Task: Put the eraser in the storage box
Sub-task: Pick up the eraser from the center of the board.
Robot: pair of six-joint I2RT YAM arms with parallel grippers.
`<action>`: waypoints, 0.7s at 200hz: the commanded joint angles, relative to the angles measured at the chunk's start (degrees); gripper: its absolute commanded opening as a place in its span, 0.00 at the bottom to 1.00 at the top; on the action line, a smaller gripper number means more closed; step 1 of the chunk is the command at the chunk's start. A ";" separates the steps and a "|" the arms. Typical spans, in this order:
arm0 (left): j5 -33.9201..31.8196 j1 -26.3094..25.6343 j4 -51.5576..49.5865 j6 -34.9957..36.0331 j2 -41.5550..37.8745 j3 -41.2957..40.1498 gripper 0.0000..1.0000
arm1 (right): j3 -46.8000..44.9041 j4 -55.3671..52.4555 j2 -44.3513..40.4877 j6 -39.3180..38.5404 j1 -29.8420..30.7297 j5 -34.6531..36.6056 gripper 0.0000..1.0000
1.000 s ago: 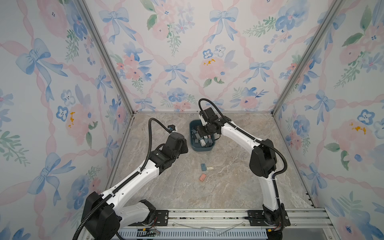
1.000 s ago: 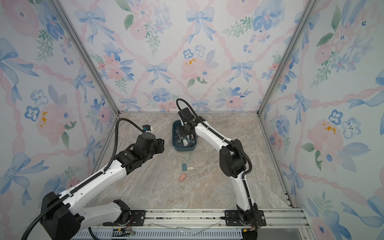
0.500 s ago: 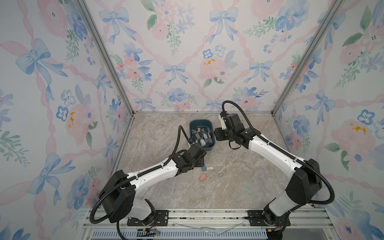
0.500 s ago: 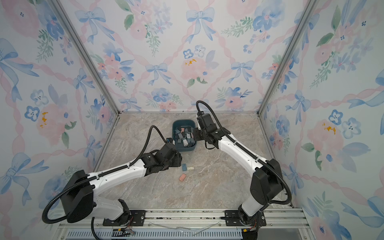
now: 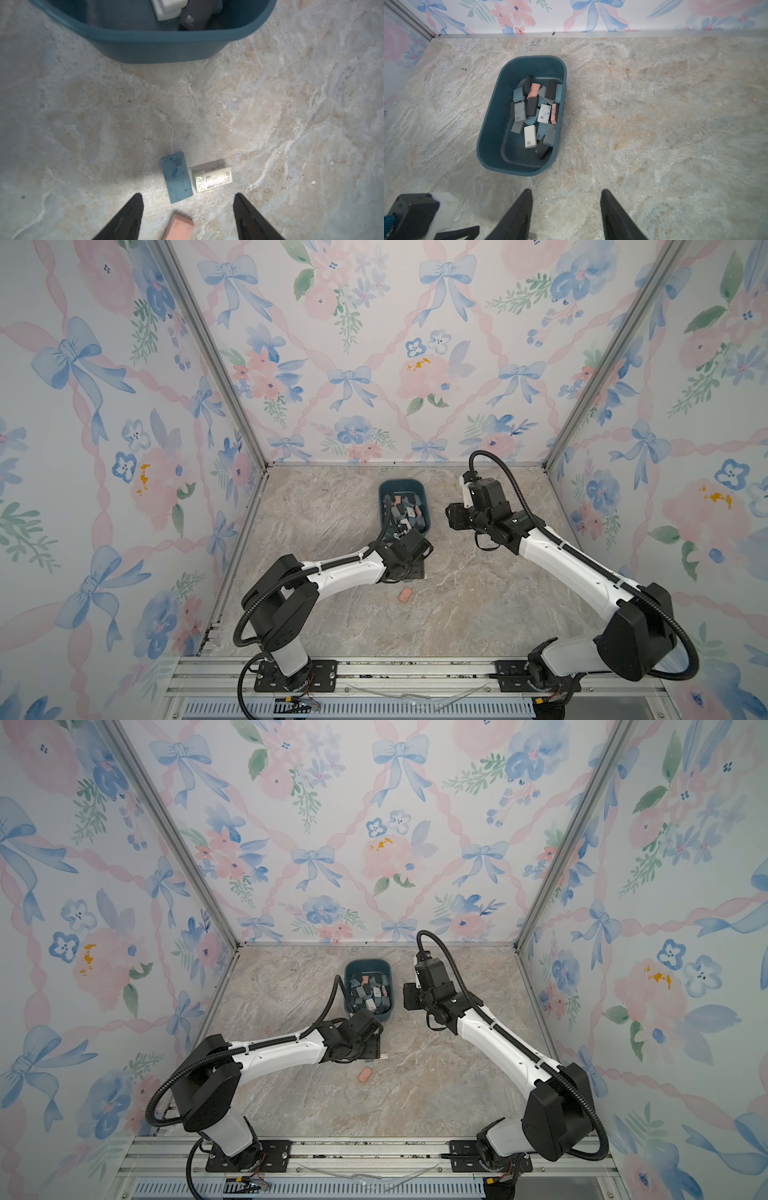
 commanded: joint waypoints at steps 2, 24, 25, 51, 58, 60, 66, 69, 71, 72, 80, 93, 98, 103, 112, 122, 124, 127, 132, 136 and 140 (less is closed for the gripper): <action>-0.45 -0.19 -3.36 -2.23 3.07 2.60 0.71 | -1.43 1.13 -1.96 0.79 -0.89 -0.41 0.56; -1.90 -0.13 -4.51 -3.87 5.00 3.60 0.68 | -2.23 1.22 -2.41 0.79 -1.52 -0.63 0.56; -1.97 -0.10 -4.55 -3.96 5.04 3.60 0.68 | -2.28 1.22 -2.41 0.79 -1.57 -0.63 0.56; -3.60 0.33 -4.61 -6.15 6.59 3.65 0.63 | -3.30 1.48 -2.85 0.88 -2.22 -1.04 0.56; -3.70 0.53 -4.56 -6.44 7.10 3.75 0.61 | -3.40 1.48 -2.94 0.94 -2.46 -1.20 0.56; -3.73 0.48 -4.56 -6.60 7.19 3.76 0.61 | -3.44 1.46 -2.87 0.89 -2.51 -1.24 0.56; -3.96 0.62 -4.64 -6.87 7.59 3.90 0.60 | -3.65 1.48 -3.01 0.90 -2.56 -1.25 0.56; -4.11 0.60 -4.55 -7.04 7.76 4.03 0.60 | -3.78 1.48 -3.07 0.96 -2.64 -1.29 0.56; -4.19 0.63 -4.52 -7.14 7.83 4.08 0.60 | -3.82 1.48 -3.10 0.97 -2.62 -1.26 0.56; -4.21 0.64 -4.52 -7.23 7.90 4.10 0.60 | -3.87 1.52 -3.11 0.97 -2.64 -1.25 0.55; -4.41 0.58 -4.59 -7.36 8.29 4.27 0.59 | -4.04 1.52 -3.20 1.04 -2.77 -1.26 0.56; -4.50 0.65 -4.60 -7.47 8.92 4.73 0.58 | -4.47 1.63 -3.44 1.08 -3.00 -1.30 0.55; -4.59 0.64 -4.55 -7.54 9.11 4.86 0.58 | -4.67 1.74 -3.53 1.20 -3.04 -1.33 0.56; -4.66 0.69 -4.56 -7.72 9.34 4.83 0.58 | -4.83 1.83 -3.55 1.27 -3.21 -1.31 0.56; -4.75 0.64 -4.53 -7.90 9.53 4.87 0.57 | -4.97 1.92 -3.63 1.34 -3.40 -1.49 0.56; -4.68 0.71 -4.52 -7.99 9.85 4.83 0.56 | -5.14 1.92 -3.69 1.40 -3.50 -1.64 0.55; -4.68 0.68 -4.55 -8.08 9.89 4.82 0.56 | -5.19 1.88 -3.72 1.36 -3.53 -1.61 0.55; -4.68 0.71 -4.56 -8.13 9.95 4.82 0.56 | -5.20 1.89 -3.68 1.36 -3.55 -1.65 0.55; -4.64 0.68 -4.54 -8.15 10.02 4.84 0.55 | -5.37 1.92 -3.73 1.45 -3.60 -1.60 0.55; -4.58 0.72 -4.51 -8.18 10.07 4.87 0.55 | -5.40 1.91 -3.73 1.45 -3.58 -1.60 0.55; -4.52 0.69 -4.53 -8.13 10.15 4.89 0.54 | -5.40 1.99 -3.73 1.49 -3.63 -1.68 0.55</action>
